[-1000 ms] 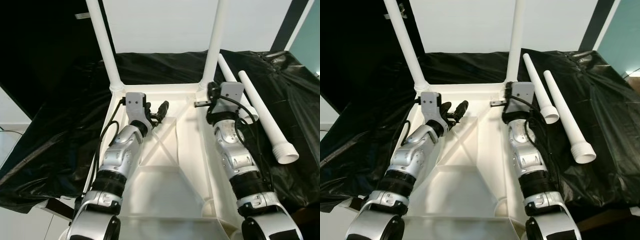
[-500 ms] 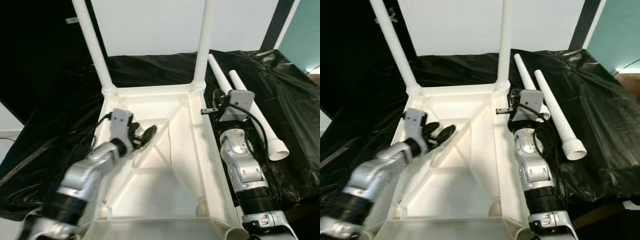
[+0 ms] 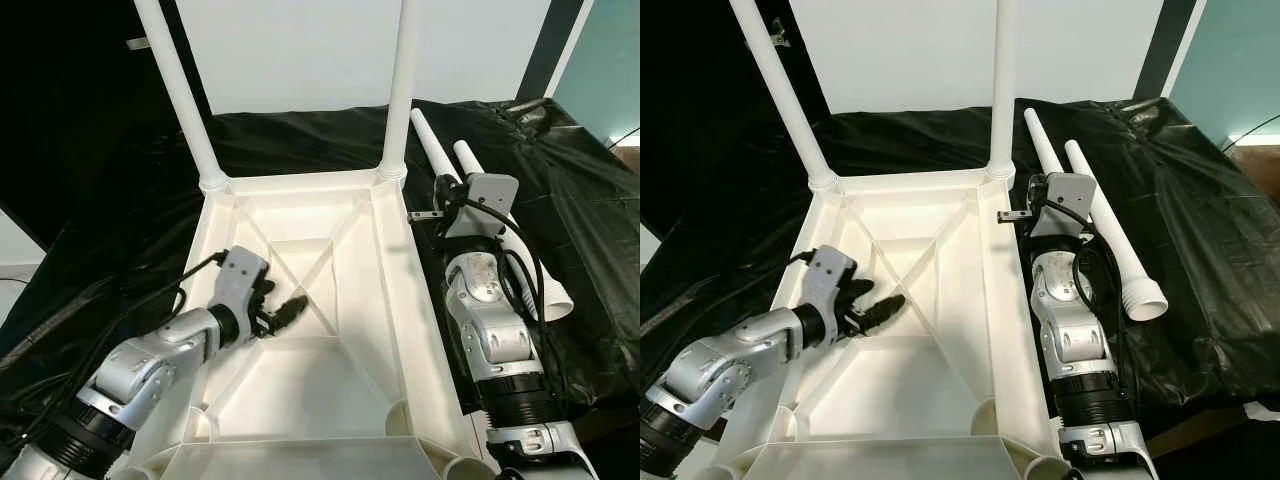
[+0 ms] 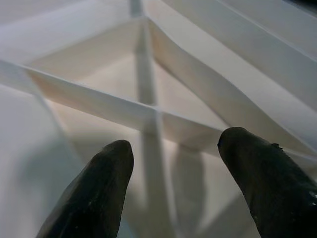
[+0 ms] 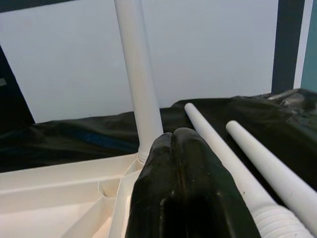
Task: Building children table
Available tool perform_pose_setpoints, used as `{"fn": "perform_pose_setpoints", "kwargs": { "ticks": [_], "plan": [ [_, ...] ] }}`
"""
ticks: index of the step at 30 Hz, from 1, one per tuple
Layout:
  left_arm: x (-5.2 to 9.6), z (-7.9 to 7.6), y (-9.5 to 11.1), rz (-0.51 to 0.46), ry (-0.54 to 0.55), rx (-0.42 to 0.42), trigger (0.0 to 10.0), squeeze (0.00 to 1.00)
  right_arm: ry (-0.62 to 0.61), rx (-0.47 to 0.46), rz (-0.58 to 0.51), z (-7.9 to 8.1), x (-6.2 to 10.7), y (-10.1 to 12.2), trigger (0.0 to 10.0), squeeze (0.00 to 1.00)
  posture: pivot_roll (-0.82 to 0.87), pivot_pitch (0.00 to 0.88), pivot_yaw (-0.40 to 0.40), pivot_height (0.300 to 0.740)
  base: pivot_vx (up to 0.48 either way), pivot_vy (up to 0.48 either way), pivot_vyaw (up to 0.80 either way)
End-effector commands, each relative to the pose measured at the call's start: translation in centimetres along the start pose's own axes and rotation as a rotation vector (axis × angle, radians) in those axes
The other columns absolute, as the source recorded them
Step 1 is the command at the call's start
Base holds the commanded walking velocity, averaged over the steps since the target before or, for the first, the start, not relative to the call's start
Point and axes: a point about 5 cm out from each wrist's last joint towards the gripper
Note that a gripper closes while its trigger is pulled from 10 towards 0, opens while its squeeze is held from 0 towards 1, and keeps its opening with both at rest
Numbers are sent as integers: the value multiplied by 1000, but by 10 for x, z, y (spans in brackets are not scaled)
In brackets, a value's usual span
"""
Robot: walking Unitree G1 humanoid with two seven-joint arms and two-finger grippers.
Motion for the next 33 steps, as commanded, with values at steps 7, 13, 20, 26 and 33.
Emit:
{"fn": "perform_pose_setpoints", "kwargs": {
  "ticks": [7, 13, 20, 26, 33],
  "plan": [
    [-12, -24, -29, 271, -570, -75, 10000, 0, -30, 13, -13, -6, -1, 10, 10000, 0, -106, 14, 69, 740, 0, 0, 0],
    [-35, -16, -28, 285, -431, -36, 0, 0, -41, 9, -45, -8, -4, 22, 10000, 0, -116, 11, 74, 740, 0, 0, 0],
    [-56, 3, -25, 275, -219, -23, 1569, 0, -33, -2, -51, -4, -3, 28, 10000, 0, -118, 10, 76, 740, 0, 0, 0],
    [-69, 13, -17, 230, -95, 10, 5529, 0, -24, -14, -47, 0, -1, 29, 10000, 0, -114, 11, 78, 740, 0, 0, 0],
    [-88, 22, -12, 171, 42, 82, 8235, 0, 12, -42, -47, 11, 4, 33, 10000, 0, -110, 12, 81, 740, 0, 0, 0]
  ]
}}
Point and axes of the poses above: a point about 5 cm out from each wrist's last joint towards the gripper, its own x axis pointing back from the gripper into the wrist, its own y axis along the axis of the wrist's last joint, z = x × y, and after that the axes turned 3 degrees about x, right-handed
